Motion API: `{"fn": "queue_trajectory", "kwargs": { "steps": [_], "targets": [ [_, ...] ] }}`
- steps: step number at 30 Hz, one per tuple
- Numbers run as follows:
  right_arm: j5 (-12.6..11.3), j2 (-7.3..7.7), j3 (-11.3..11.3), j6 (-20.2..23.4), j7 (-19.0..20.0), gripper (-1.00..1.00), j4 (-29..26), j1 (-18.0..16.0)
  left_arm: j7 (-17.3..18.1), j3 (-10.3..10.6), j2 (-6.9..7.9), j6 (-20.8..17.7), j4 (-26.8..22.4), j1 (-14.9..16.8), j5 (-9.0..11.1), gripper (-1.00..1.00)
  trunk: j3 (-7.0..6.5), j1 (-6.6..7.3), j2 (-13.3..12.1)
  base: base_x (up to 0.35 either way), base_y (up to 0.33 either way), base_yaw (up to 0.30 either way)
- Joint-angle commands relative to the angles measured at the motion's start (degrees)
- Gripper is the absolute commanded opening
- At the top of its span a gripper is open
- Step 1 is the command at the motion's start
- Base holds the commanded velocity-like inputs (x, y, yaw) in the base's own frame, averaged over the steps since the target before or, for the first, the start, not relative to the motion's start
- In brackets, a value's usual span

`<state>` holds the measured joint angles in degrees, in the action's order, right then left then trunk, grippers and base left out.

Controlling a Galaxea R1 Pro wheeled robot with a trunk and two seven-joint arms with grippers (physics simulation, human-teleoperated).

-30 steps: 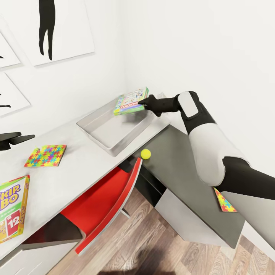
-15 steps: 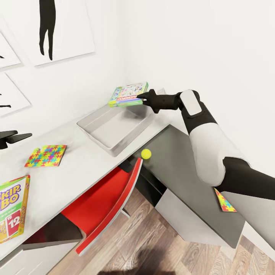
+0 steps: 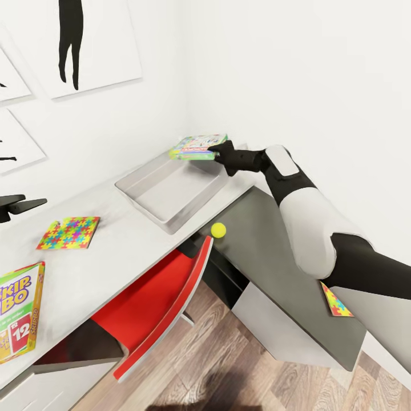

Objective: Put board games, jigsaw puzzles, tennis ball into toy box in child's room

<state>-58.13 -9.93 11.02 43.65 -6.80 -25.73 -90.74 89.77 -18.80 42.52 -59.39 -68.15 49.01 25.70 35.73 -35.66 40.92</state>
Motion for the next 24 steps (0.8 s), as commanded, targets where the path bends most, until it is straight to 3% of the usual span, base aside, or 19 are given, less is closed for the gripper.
{"fn": "queue_trajectory", "kwargs": {
  "steps": [1, 6, 24],
  "targets": [
    [-1.85, -0.07, 0.36, -0.35, -2.03, -1.00, 0.10, -0.05, 0.23, 0.01, 0.02, -0.61, 0.00, 0.04, -0.03, 1.00, 0.05, -0.01, 0.06, 0.000, 0.000, 0.000],
    [-2.65, -0.07, 0.33, -1.11, -4.33, -1.00, 0.30, -0.05, 0.23, 0.05, 0.02, -0.61, 0.03, 0.04, -0.03, 1.00, 0.05, -0.01, 0.06, 0.000, 0.000, 0.000],
    [-3.47, -0.07, 0.32, -0.97, -4.45, -1.00, 0.40, -0.06, 0.23, -0.25, 0.02, -0.61, 0.02, 0.04, 0.61, 1.00, 0.05, -0.01, 0.06, -0.001, 0.050, 0.000]
  ]
}}
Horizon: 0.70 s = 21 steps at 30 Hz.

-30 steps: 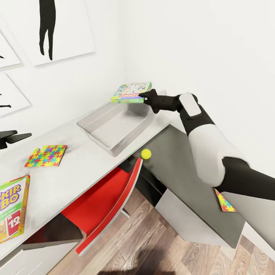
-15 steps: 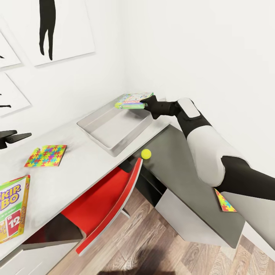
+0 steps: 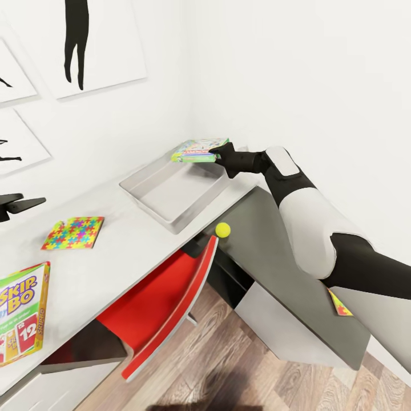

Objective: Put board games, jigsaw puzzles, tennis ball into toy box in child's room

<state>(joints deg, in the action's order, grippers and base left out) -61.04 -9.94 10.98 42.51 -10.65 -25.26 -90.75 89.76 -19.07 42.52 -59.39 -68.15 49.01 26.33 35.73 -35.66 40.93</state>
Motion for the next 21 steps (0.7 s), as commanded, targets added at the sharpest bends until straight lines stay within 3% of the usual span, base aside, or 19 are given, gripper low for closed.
{"fn": "queue_trajectory", "kwargs": {
  "steps": [1, 5, 14, 21],
  "targets": [
    [-0.98, -0.06, 0.36, 0.15, -0.60, -1.00, -0.03, -0.04, 0.24, -0.02, 0.02, -0.61, 0.02, 0.03, 0.00, 1.00, 0.06, -0.01, 0.05, -0.041, 0.137, 0.000],
    [-2.56, -0.06, 0.36, -0.37, -0.63, -1.00, 0.03, -0.02, 0.24, -0.08, 0.02, -0.61, 0.01, 0.03, 0.05, 1.00, 0.06, -0.01, 0.05, -0.017, 0.059, 0.000],
    [-3.48, -0.06, 0.36, -2.15, -0.71, -1.00, 0.53, 0.04, 0.24, -0.12, 0.02, -0.61, 0.03, -0.04, 0.04, 1.00, 0.06, -0.01, 0.05, -0.010, 0.018, 0.000],
    [-6.79, -0.06, 0.36, -3.29, -0.52, -1.00, 5.25, 0.08, 0.24, -0.10, 0.02, -0.61, 0.03, -0.04, 0.04, 1.00, 0.06, -0.01, 0.05, -0.016, 0.034, 0.000]
  ]
}}
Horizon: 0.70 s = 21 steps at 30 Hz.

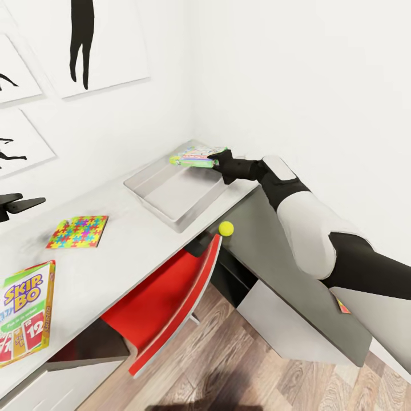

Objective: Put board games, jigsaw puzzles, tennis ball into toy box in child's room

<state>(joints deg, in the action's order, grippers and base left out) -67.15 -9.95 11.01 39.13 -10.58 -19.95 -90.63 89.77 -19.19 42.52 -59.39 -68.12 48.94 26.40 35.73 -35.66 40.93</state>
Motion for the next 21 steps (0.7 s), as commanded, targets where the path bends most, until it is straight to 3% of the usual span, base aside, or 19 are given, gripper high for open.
{"fn": "queue_trajectory", "kwargs": {
  "steps": [1, 15, 21],
  "targets": [
    [-0.78, -0.04, 0.33, 0.01, -0.59, -1.00, 0.07, -0.03, 0.23, 0.01, 0.02, -0.61, 0.01, 0.03, -0.03, 1.00, 0.06, -0.01, 0.05, -0.003, 0.006, 0.000],
    [-1.14, -0.04, 0.33, -0.61, -0.40, -1.00, 3.19, 0.02, 0.23, -0.05, 0.02, -0.61, 0.00, 0.01, -0.03, 1.00, 0.06, -0.01, 0.05, 0.000, 0.001, 0.000],
    [-1.14, -0.04, 0.33, -2.78, -0.13, -1.00, 4.59, 0.02, 0.23, -0.05, 0.02, -0.61, 0.01, 0.01, -0.02, 1.00, 0.06, -0.01, 0.05, 0.001, 0.000, 0.000]
  ]
}}
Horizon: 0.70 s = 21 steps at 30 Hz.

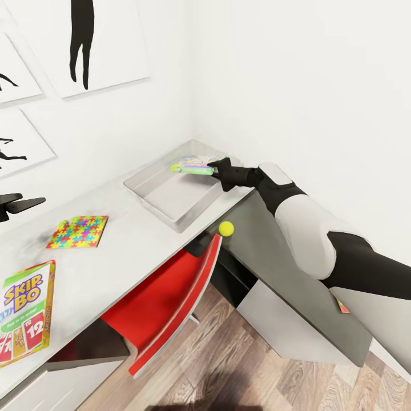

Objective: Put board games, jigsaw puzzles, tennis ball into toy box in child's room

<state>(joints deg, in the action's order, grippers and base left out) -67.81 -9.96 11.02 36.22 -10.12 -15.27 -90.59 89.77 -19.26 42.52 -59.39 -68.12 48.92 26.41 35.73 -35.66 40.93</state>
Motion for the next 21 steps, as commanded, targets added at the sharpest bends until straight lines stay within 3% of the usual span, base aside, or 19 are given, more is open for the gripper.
{"fn": "queue_trajectory", "kwargs": {
  "steps": [1, 8, 21],
  "targets": [
    [-0.48, -0.04, 0.32, 0.02, -0.27, -1.00, -0.03, -0.03, 0.23, 0.02, 0.02, -0.61, 0.00, 0.03, -0.03, 1.00, 0.06, -0.01, 0.05, 0.034, 0.005, 0.000],
    [-0.48, -0.04, 0.32, -0.29, 2.15, -1.00, 1.04, -0.03, 0.23, 0.04, 0.02, -0.61, 0.00, -0.02, -0.04, 1.00, 0.06, -0.01, 0.05, 0.052, 0.017, 0.000],
    [-0.48, -0.04, 0.32, -0.36, 2.55, -1.00, 1.73, -0.03, 0.23, 0.01, 0.02, -0.61, -0.02, -0.06, 0.04, 1.00, 0.06, -0.01, 0.05, 0.041, 0.019, 0.000]
  ]
}}
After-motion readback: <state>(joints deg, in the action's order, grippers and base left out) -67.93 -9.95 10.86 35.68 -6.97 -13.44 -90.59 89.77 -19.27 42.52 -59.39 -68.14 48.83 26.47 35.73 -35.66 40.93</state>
